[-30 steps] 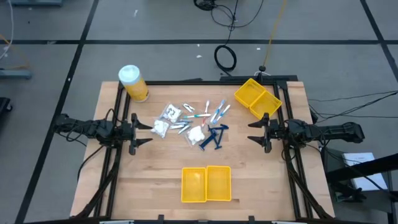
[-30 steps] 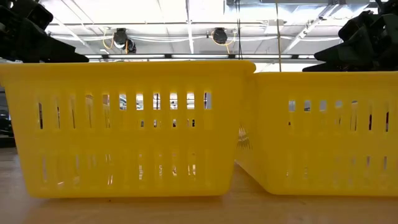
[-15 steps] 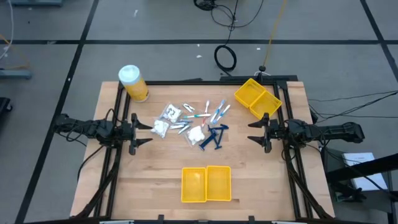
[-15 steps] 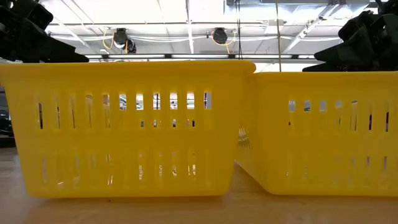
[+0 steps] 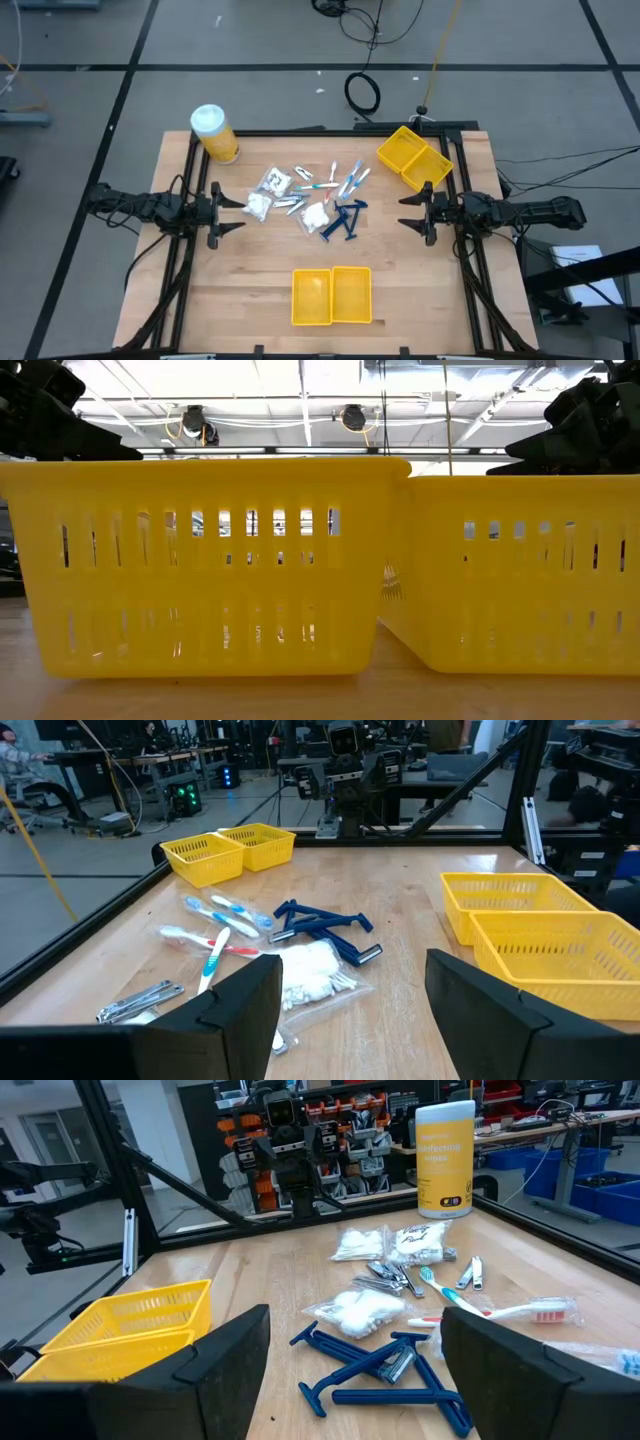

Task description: Pick & Place Travel size toiletries

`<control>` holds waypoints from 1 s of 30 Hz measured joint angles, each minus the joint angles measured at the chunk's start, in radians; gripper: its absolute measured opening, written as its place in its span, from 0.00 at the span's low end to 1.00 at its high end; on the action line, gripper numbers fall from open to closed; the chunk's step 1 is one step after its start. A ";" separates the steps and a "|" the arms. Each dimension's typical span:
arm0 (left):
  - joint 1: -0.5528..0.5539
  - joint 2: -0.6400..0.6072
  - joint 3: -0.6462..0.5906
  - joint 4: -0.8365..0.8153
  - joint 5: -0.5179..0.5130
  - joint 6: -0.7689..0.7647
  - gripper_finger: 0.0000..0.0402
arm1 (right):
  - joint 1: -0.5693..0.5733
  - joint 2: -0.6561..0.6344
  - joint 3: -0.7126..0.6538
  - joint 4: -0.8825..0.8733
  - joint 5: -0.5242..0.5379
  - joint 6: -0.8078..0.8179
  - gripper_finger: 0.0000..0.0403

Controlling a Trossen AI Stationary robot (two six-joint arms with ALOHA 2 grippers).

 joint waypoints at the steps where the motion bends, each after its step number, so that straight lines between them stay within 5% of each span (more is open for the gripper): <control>1: 0.000 0.000 0.000 0.000 0.000 0.000 0.61 | 0.000 0.000 0.000 0.000 0.000 0.000 0.69; 16: 0.000 0.000 0.000 0.000 -0.001 0.000 0.61 | 0.000 0.000 0.000 0.000 0.000 0.000 0.69; 22: 0.006 0.000 0.000 0.050 -0.157 0.141 0.61 | 0.000 0.000 0.000 0.000 0.000 0.000 0.69; 30: 0.006 0.000 0.000 0.075 -0.174 0.184 0.61 | 0.000 0.000 0.000 0.000 0.000 0.000 0.69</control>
